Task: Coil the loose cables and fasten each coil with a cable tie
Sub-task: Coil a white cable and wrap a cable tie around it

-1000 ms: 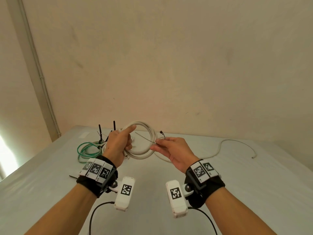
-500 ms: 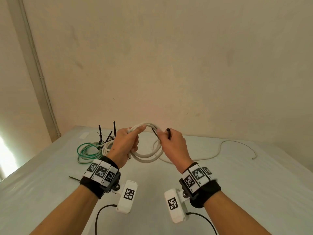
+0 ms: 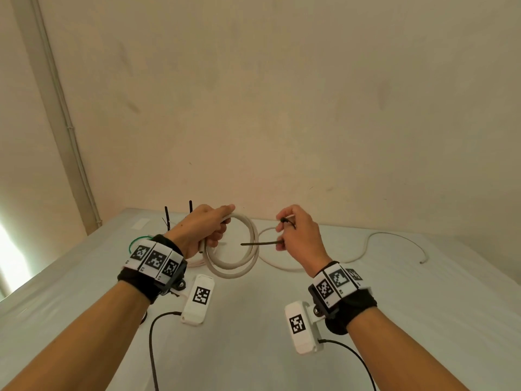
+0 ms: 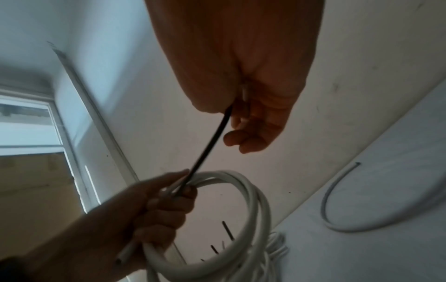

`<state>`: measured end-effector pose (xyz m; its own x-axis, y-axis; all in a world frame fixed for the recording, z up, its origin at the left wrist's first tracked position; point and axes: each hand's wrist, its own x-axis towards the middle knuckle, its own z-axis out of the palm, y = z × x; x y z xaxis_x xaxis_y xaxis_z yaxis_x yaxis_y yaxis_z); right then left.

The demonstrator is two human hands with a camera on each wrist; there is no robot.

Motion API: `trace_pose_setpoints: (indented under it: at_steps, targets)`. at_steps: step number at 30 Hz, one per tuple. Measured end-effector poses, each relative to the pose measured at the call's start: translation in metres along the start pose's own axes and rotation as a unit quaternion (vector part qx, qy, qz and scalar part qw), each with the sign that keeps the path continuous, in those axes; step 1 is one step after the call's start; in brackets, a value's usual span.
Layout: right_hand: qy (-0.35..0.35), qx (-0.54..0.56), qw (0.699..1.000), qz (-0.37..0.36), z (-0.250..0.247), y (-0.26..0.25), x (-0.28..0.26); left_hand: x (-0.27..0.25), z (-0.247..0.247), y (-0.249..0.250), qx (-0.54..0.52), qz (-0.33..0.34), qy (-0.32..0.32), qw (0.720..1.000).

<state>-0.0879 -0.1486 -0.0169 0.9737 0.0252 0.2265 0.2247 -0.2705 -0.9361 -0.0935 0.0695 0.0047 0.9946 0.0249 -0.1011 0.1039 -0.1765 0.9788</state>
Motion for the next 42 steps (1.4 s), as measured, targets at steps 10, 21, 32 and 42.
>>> trace_pose_setpoints:
  at_steps: [10,21,32,42]
  targets:
    - [-0.086,-0.057,0.993,0.065,0.014,0.023,0.000,-0.009,-0.005,-0.001,-0.072,-0.012,-0.094,0.993]
    - [-0.137,-0.070,0.985,-0.074,0.028,-0.031,0.007,-0.010,0.013,0.005,-0.005,0.026,-0.121,0.992]
    - [-0.158,0.017,0.987,-0.022,0.025,-0.027,0.007,-0.012,0.010,-0.001,-0.054,0.037,-0.177,0.982]
    - [-0.125,-0.078,0.985,-0.091,0.019,-0.017,0.011,-0.010,0.010,-0.009,-0.036,0.062,-0.138,0.988]
